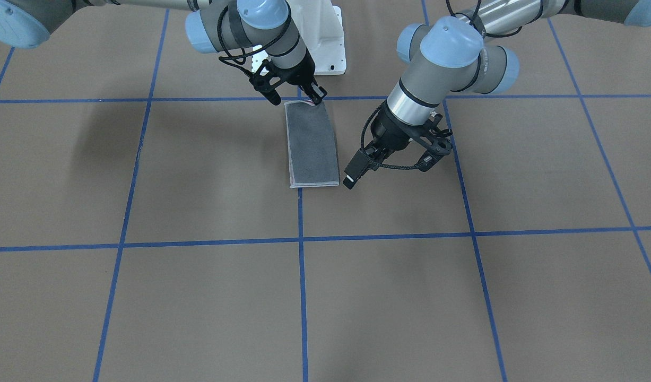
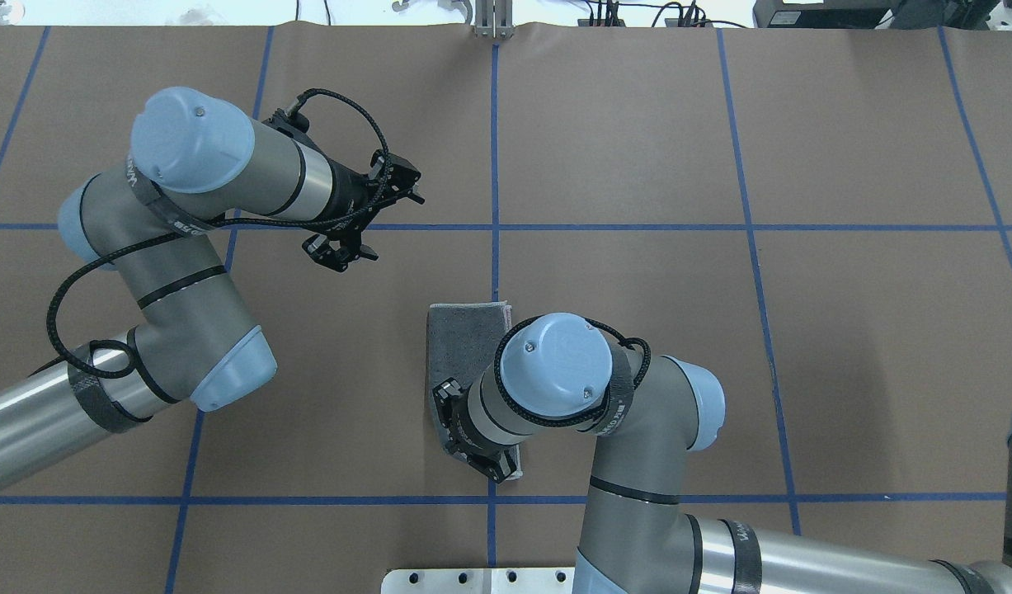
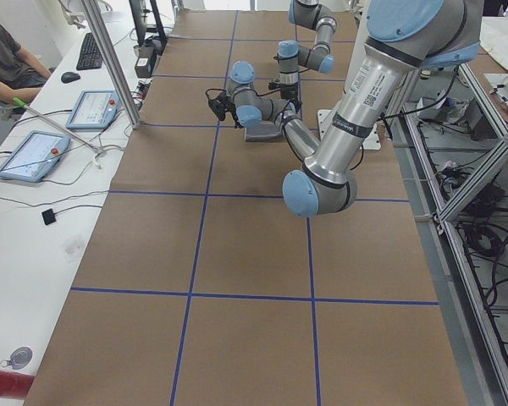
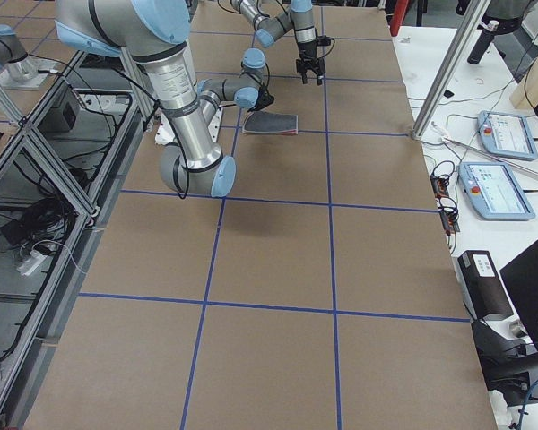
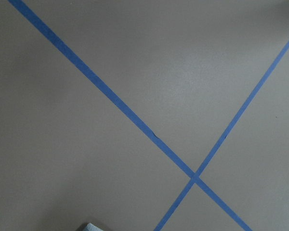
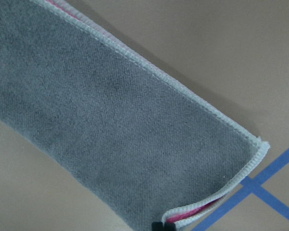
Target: Fold towel twice with both arms
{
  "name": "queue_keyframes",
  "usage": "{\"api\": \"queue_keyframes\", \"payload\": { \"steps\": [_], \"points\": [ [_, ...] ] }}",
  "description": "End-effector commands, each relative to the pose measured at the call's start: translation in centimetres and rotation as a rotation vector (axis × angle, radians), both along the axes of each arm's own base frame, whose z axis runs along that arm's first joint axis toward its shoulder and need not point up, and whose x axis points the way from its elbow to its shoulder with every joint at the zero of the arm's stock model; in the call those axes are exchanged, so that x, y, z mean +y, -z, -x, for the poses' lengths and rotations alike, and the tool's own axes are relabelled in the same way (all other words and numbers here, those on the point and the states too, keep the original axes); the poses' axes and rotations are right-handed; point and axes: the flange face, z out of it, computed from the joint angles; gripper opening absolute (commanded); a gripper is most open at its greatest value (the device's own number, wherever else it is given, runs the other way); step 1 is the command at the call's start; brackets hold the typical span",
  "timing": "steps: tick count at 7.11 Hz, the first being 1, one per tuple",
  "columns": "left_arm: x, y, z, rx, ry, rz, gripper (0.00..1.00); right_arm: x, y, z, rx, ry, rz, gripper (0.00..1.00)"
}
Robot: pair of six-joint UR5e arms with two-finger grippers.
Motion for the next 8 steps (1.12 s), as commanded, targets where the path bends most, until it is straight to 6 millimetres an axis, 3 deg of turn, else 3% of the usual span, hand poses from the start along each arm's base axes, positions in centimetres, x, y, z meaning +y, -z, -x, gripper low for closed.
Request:
{"api": "queue_keyframes", "payload": {
  "steps": [1,5,6,8],
  "points": [
    [0.01,-0.04,-0.04,0.000,0.000,0.001,0.99,-0.08,0.11,0.14,0.000,-0.003,-0.003,0.00],
    [0.01,-0.04,-0.04,0.000,0.000,0.001,0.99,-0.05,0.41,0.35,-0.001,-0.002,-0.005,0.01],
    [0.02,-0.14,-0.03,-0.002,0.000,0.002,0.99,-0.12,0.61,0.35,-0.003,-0.008,-0.010,0.98],
    [0.14,-0.08,0.12,0.001,0.000,0.000,0.99,-0.14,0.81,0.35,-0.006,-0.008,-0.016,1.00]
  ]
}}
